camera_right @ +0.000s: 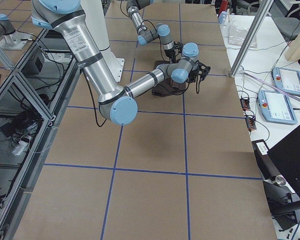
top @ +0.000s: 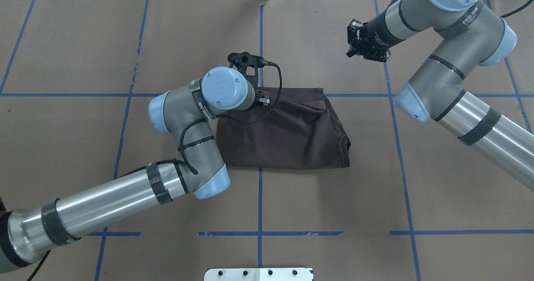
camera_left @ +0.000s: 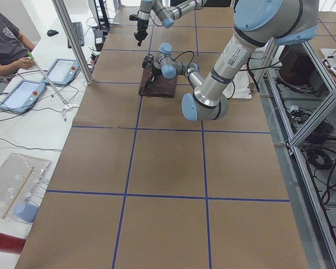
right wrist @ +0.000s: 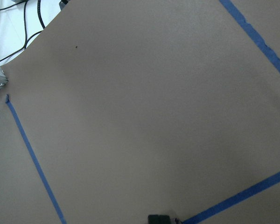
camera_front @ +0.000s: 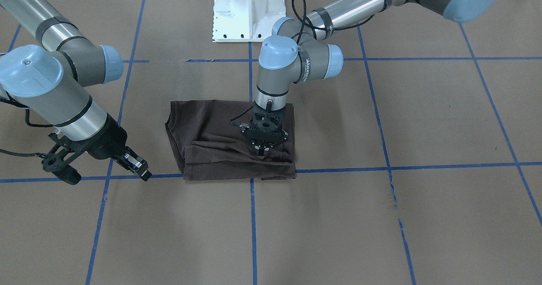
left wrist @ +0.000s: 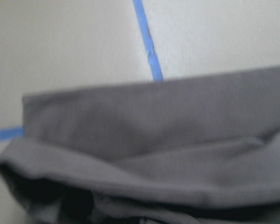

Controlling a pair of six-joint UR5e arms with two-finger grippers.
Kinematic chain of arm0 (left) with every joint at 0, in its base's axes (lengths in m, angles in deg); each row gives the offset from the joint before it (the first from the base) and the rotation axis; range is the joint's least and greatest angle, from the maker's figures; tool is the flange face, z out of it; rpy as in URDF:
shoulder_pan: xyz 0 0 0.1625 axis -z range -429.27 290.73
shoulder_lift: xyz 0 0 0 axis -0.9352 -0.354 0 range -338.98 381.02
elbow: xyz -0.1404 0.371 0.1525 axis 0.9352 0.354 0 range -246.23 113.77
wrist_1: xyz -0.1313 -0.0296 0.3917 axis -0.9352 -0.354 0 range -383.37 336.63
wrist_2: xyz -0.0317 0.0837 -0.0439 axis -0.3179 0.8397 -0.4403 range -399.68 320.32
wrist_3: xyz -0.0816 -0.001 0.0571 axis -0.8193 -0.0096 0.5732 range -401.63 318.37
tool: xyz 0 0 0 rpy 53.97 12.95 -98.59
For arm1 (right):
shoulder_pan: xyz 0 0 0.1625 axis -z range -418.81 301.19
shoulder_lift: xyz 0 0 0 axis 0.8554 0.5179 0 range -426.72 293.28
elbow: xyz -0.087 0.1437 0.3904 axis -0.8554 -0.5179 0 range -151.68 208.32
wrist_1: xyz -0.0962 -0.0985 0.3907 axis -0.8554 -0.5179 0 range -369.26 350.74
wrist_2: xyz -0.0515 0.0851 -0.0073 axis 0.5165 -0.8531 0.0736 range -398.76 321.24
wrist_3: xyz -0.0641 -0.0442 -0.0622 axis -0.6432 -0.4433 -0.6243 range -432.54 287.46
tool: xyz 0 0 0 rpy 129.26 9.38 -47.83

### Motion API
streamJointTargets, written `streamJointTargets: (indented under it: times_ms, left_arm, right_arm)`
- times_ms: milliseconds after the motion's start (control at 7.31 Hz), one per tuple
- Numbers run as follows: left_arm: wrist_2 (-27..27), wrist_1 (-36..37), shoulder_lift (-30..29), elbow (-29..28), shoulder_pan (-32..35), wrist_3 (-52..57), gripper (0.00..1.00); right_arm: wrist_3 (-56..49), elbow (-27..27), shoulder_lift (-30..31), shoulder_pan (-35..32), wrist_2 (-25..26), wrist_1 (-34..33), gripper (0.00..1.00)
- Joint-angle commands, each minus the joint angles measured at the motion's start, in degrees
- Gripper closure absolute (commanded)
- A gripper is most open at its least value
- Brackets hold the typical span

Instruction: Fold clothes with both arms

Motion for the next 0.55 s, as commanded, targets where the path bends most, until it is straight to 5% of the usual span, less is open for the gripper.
streamJointTargets:
  times_ms: [0,274,411]
  left_arm:
    - [-3.49,-12.56,-7.23,-17.87,8.56,4.48,1.00]
    - [-5.08,-11.78,-6.92,-15.10,9.39,5.21,1.00]
    - [-7.97,-8.46,-3.69,-8.55,9.47,5.12,1.00]
  right_arm:
    - [0.00,0.25,0.33,-0.09,0.00,-0.09,1.00]
    - [0.00,0.26,0.25,0.00,0.00,-0.09,1.00]
    - [0.26,0.34,-0.19,0.26,0.18,-0.09,1.00]
